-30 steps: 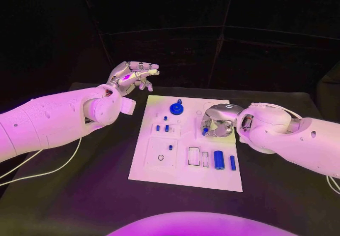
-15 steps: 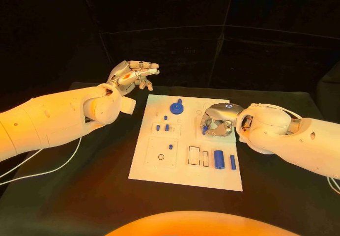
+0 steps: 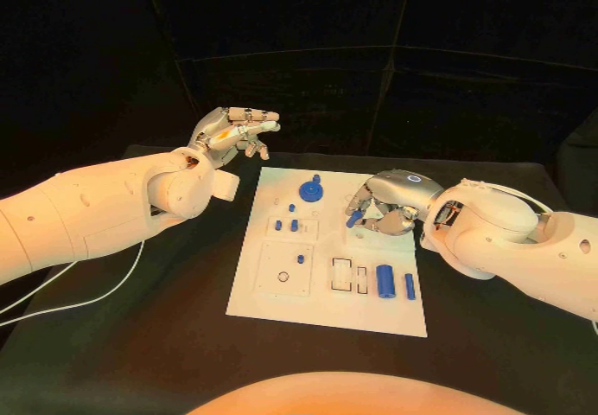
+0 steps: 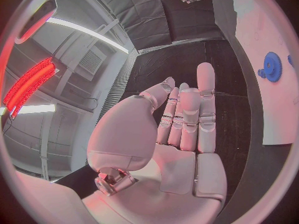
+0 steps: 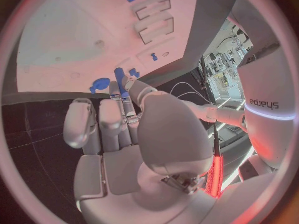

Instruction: Assemble the parts on the task board

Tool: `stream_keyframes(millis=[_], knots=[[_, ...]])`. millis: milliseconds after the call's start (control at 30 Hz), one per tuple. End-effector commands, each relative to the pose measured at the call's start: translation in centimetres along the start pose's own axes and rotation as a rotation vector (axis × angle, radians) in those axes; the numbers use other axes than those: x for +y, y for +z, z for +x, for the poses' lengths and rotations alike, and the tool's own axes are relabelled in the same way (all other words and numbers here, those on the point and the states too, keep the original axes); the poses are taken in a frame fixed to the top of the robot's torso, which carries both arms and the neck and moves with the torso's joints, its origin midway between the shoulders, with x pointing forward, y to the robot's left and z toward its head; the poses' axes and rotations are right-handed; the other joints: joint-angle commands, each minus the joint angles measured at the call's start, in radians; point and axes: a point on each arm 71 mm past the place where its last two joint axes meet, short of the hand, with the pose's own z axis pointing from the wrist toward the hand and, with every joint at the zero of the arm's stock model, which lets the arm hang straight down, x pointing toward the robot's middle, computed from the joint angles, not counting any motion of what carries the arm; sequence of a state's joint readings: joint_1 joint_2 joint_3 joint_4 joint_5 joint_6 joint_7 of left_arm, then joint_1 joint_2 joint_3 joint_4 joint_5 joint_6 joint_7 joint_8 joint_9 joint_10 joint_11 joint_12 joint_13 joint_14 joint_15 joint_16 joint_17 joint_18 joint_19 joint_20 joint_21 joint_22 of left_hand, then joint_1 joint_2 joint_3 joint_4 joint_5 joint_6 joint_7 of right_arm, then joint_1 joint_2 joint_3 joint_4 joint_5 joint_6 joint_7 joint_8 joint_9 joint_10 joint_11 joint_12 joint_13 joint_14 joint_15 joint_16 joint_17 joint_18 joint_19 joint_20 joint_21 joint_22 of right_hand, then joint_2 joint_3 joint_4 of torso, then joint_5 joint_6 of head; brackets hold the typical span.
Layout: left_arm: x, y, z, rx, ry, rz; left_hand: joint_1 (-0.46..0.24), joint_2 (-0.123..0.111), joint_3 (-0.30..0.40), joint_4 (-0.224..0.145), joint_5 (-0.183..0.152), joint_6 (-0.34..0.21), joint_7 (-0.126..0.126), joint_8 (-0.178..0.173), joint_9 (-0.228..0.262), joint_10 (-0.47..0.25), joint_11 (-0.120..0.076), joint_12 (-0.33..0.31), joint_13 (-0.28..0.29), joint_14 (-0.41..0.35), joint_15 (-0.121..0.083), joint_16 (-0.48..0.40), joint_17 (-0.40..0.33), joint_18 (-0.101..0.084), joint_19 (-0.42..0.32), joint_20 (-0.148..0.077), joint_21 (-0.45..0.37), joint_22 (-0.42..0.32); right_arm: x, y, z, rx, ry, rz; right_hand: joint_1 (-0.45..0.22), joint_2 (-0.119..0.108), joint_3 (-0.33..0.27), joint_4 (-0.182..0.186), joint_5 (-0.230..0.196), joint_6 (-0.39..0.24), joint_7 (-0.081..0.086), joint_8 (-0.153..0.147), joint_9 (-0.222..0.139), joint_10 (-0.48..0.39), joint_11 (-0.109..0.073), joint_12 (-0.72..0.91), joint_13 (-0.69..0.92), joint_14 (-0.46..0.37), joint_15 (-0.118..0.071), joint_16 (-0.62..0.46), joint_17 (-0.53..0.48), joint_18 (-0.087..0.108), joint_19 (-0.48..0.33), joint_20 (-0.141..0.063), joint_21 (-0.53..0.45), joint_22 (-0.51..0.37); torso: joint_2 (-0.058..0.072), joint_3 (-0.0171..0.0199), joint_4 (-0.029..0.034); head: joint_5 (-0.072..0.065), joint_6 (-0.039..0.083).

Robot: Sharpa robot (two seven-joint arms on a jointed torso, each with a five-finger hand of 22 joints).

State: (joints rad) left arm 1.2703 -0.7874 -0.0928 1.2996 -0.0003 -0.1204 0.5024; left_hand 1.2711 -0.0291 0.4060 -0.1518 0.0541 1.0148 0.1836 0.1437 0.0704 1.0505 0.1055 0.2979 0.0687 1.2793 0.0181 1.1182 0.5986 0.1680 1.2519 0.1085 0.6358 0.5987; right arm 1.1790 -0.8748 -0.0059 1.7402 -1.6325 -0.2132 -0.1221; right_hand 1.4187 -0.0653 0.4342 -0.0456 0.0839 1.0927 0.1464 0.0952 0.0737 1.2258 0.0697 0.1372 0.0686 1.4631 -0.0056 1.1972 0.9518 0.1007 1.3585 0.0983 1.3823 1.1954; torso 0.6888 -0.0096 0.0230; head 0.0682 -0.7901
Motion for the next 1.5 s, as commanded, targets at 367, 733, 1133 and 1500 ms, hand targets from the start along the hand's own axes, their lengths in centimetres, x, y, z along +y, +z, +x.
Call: stream_keyframes(millis=[367,733,1133,1500], knots=[[0.0,0.3,0.6,0.022,-0.015,0.010,0.003,-0.003,-0.007,0.000,0.001,-0.004,-0.001,0.003,0.000,-0.007,0.003,0.003,0.000,-0.004,-0.001,-0.006,-0.002,0.014,-0.005,0.004,-0.004,-0.001,7.8,3.8,1.5,-0.010,0.100,-0.245,-0.005,-0.011,0.023,-0.006,0.011,0.000,0.009,-0.015,-0.004,-0.004,0.009,-0.023,-0.002,0.014,-0.002,0.008,-0.001,-0.020,0.004,0.000,0.004,0.001,0.003,-0.0023,0.0012,0.020,-0.003],[-0.1,0.3,0.7,0.025,-0.016,0.011,0.003,-0.003,-0.007,0.000,0.001,-0.004,-0.001,0.003,0.000,-0.007,0.003,0.003,0.000,-0.004,-0.001,-0.006,-0.002,0.014,-0.005,0.004,-0.004,-0.001,10.0,5.0,5.8,0.151,0.076,-0.301,-0.011,-0.013,0.027,-0.007,0.011,-0.002,0.011,-0.018,-0.005,-0.007,0.011,-0.029,-0.002,0.013,0.000,0.006,-0.006,-0.019,0.000,0.002,0.002,-0.004,0.002,-0.0013,-0.0008,0.037,-0.008],[0.0,0.6,1.0,0.033,-0.020,0.011,0.003,-0.002,-0.008,0.001,0.001,-0.005,-0.001,0.004,0.000,-0.008,0.003,0.005,0.000,-0.006,-0.001,-0.006,-0.004,0.014,-0.005,0.005,-0.005,-0.002,10.1,5.5,7.3,0.198,0.048,-0.288,-0.013,-0.014,0.028,-0.006,0.011,-0.002,0.012,-0.018,-0.005,-0.007,0.011,-0.030,-0.002,0.012,0.001,0.004,-0.009,-0.018,-0.002,0.002,0.001,-0.007,0.001,0.0010,-0.0002,0.040,-0.007],[0.0,0.5,1.0,0.034,-0.020,0.010,0.003,-0.002,-0.008,0.001,0.001,-0.005,-0.001,0.004,0.000,-0.008,0.003,0.005,0.000,-0.006,-0.001,-0.006,-0.004,0.014,-0.005,0.005,-0.005,-0.002,10.1,6.0,7.7,0.191,0.000,-0.267,-0.016,-0.014,0.028,-0.006,0.010,-0.002,0.012,-0.019,-0.005,-0.007,0.012,-0.031,-0.002,0.011,0.001,0.004,-0.010,-0.018,-0.003,0.003,0.000,-0.008,0.003,-0.0006,-0.0013,0.041,-0.009]])
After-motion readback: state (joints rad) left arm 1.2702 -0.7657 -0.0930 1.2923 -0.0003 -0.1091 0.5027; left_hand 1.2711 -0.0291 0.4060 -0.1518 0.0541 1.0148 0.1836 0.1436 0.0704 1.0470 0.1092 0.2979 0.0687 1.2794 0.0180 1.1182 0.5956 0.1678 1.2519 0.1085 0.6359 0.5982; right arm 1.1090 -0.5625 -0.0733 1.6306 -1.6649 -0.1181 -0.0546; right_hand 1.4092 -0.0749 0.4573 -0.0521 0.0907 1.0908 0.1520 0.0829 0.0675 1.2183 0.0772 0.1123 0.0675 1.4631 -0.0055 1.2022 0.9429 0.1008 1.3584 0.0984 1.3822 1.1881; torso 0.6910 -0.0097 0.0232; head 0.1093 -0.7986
